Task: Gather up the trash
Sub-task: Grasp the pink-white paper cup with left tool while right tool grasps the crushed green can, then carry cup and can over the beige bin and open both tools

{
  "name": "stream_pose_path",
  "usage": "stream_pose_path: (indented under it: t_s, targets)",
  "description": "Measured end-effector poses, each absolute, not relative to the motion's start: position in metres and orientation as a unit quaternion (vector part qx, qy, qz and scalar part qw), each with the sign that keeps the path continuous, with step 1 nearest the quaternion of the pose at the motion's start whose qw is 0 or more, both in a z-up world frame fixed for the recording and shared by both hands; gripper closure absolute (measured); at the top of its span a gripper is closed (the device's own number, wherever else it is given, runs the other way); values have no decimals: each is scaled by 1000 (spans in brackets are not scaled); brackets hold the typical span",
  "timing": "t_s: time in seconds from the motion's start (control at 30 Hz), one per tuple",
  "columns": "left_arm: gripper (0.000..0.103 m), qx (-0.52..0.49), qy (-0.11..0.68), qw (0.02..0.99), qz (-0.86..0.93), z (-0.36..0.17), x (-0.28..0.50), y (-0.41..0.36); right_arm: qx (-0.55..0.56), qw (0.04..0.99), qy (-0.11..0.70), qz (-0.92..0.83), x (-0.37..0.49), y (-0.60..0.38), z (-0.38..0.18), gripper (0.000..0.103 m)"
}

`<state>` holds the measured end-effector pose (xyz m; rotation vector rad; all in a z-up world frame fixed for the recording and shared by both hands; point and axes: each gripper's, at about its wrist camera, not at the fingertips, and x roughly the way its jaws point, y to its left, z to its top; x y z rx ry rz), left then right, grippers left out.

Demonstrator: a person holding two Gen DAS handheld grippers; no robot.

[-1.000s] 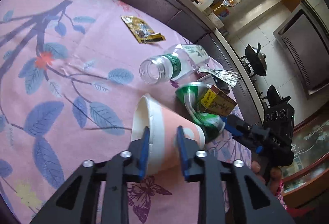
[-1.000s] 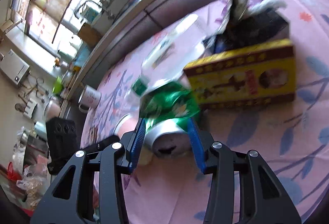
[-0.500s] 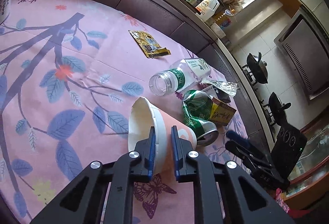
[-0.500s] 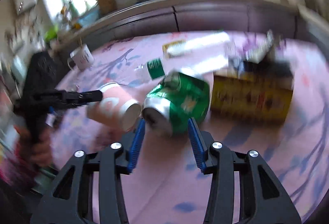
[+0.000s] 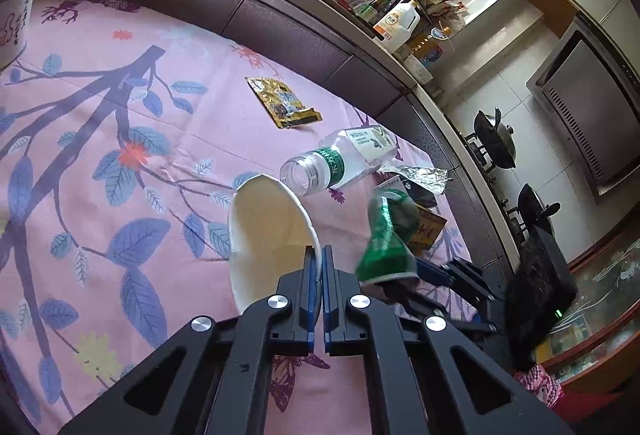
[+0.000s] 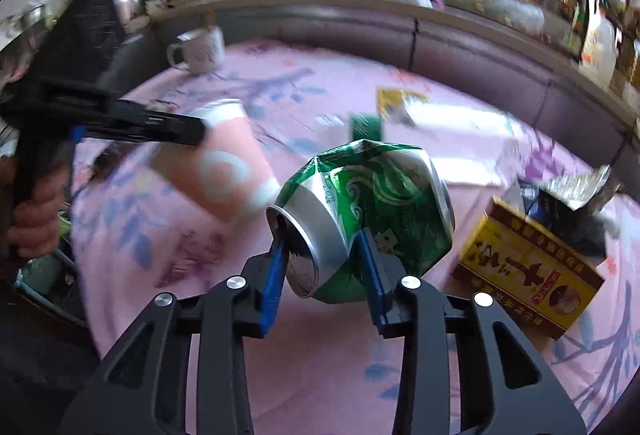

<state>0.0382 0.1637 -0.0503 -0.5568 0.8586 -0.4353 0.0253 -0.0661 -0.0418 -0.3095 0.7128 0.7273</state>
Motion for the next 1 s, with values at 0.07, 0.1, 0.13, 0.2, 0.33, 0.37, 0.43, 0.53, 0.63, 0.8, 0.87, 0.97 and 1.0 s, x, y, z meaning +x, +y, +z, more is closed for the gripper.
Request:
stream_pose_path:
  t_s: [0.07, 0.1, 0.13, 0.2, 0.33, 0.37, 0.43, 0.53, 0.63, 0.8, 0.87, 0.97, 1.0]
  targets:
    - [100, -267, 403, 849, -212, -45, 36, 163, -138, 868, 325, 348, 13, -67, -31, 70]
    - [100, -266, 401, 850, -214, -42, 35, 162, -130, 873, 319, 345, 8, -71, -26, 71]
    - [100, -265, 399, 851, -216, -39, 34, 160, -124, 878, 314, 339, 5, -76, -23, 71]
    - [100, -259, 394, 853, -225, -32, 31, 153, -112, 887, 307, 325, 0, -89, -17, 71]
    - [100, -241, 389, 854, -247, -20, 32, 132, -90, 904, 308, 283, -8, -122, -16, 71]
    - [100, -235, 390, 853, -256, -17, 35, 122, -80, 908, 312, 267, -9, -136, -17, 71]
    - [100, -226, 394, 849, -270, -14, 38, 106, -63, 915, 316, 242, -8, -160, -17, 71]
    - [100, -203, 405, 839, -303, -11, 46, 67, -36, 927, 315, 202, -11, -201, -16, 71]
    - [100, -164, 414, 828, -341, -7, 53, 13, -7, 937, 313, 153, -18, -247, -16, 71]
    - [100, -114, 425, 807, -395, 0, 61, -73, 30, 950, 302, 78, -34, -316, -18, 72]
    - [100, -91, 424, 801, -412, 3, 63, -105, 50, 952, 299, 48, -42, -346, -21, 72]
    - [100, -62, 425, 794, -431, 7, 66, -152, 71, 953, 295, 17, -51, -379, -26, 72]
    - [100, -54, 426, 791, -436, 8, 67, -169, 75, 953, 294, 9, -53, -389, -28, 72]
